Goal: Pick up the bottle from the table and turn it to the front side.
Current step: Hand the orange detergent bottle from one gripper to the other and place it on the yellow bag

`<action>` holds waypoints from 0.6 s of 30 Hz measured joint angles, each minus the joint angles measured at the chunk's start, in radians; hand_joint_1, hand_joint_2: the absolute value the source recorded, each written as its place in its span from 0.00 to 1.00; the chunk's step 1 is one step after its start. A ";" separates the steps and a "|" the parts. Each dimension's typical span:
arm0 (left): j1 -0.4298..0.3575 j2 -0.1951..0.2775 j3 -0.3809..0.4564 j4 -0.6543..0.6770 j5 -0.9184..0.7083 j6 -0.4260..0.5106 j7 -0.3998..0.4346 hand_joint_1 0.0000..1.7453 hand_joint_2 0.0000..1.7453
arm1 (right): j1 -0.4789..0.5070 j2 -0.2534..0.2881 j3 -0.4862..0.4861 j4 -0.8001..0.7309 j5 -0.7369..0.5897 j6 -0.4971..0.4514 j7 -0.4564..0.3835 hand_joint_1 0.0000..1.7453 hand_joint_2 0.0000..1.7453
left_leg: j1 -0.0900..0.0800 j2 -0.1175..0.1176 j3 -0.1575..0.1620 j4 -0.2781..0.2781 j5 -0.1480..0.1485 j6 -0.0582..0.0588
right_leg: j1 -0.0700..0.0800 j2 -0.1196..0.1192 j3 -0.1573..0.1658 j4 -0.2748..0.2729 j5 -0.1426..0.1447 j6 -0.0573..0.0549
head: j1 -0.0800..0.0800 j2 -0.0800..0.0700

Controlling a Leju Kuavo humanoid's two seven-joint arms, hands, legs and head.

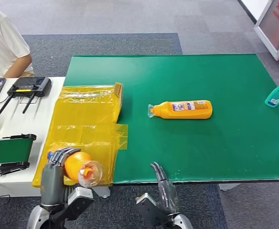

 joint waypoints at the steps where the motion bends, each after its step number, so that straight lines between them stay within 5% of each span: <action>1: 0.000 -0.001 0.024 -0.004 -0.016 0.000 0.007 1.00 1.00 | 0.007 -0.005 -0.008 -0.020 0.006 0.004 0.003 0.00 1.00 | 0.000 0.000 0.000 0.000 0.000 0.000 | 0.000 0.000 0.000 0.000 0.000 0.000 | 0.000 0.000; 9: -0.084 -0.003 0.192 0.024 -0.400 -0.053 0.165 1.00 1.00 | 0.050 -0.013 -0.069 -0.131 0.068 0.088 0.016 0.00 1.00 | 0.000 0.000 0.000 0.000 0.001 0.000 | 0.000 0.000 0.000 0.000 0.001 0.000 | 0.000 0.000; 18: -0.287 0.034 0.212 0.218 -0.560 -0.184 0.299 1.00 1.00 | 0.069 0.012 -0.123 -0.179 0.131 0.137 0.043 0.00 1.00 | 0.000 0.000 -0.001 0.000 0.003 0.000 | 0.000 0.000 -0.001 0.000 0.003 -0.001 | 0.000 0.000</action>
